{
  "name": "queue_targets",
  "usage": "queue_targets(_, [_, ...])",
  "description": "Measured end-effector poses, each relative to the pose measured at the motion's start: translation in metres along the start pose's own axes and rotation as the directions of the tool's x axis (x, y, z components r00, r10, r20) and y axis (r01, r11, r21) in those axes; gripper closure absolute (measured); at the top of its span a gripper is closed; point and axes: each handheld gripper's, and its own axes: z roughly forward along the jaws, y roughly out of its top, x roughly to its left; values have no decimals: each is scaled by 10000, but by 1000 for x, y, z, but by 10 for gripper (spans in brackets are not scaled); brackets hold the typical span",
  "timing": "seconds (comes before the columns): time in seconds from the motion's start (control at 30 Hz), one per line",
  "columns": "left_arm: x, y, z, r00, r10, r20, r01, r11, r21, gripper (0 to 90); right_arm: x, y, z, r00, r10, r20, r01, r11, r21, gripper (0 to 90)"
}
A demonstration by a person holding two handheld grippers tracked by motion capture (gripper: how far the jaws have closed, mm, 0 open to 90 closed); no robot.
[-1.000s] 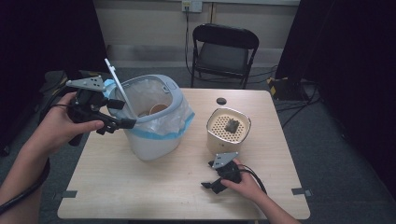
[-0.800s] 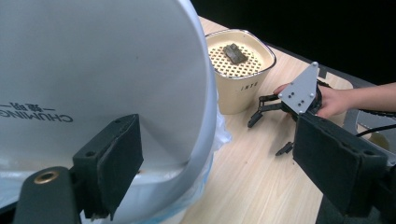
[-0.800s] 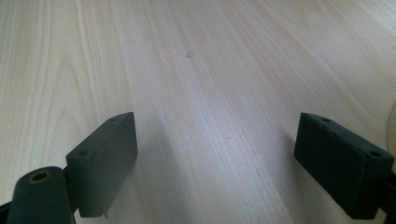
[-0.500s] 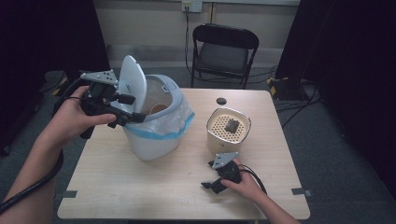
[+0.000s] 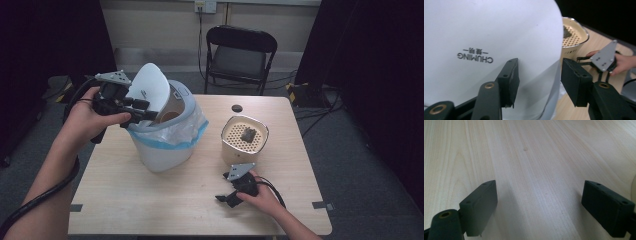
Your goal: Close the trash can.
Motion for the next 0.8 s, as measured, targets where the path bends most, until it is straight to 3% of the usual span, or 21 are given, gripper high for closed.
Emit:
queue_targets(0.2, [1, 2, 6, 9999, 8, -106, -7, 10000, 92, 525, 0, 0, 0, 10000, -1, 0, 1, 10000, -7, 127])
queue_targets(0.37, [3, 3, 13, 9997, -232, -111, 233, 9997, 64, 541, 1, 0, 0, 10000, -1, 39, 1, 10000, 8, 121])
queue_targets(0.63, [2, 9, 32, 9998, -68, -198, 80, 9981, 618, 559, 1, 0, 0, 10000, 2, 19, -2, 10000, -2, 120])
queue_targets(0.8, [0, 16, 40, 9992, -75, -397, 99, 9981, 610, 593, 1, 0, 0, 10000, 1, 21, -1, 10000, -2, 120])
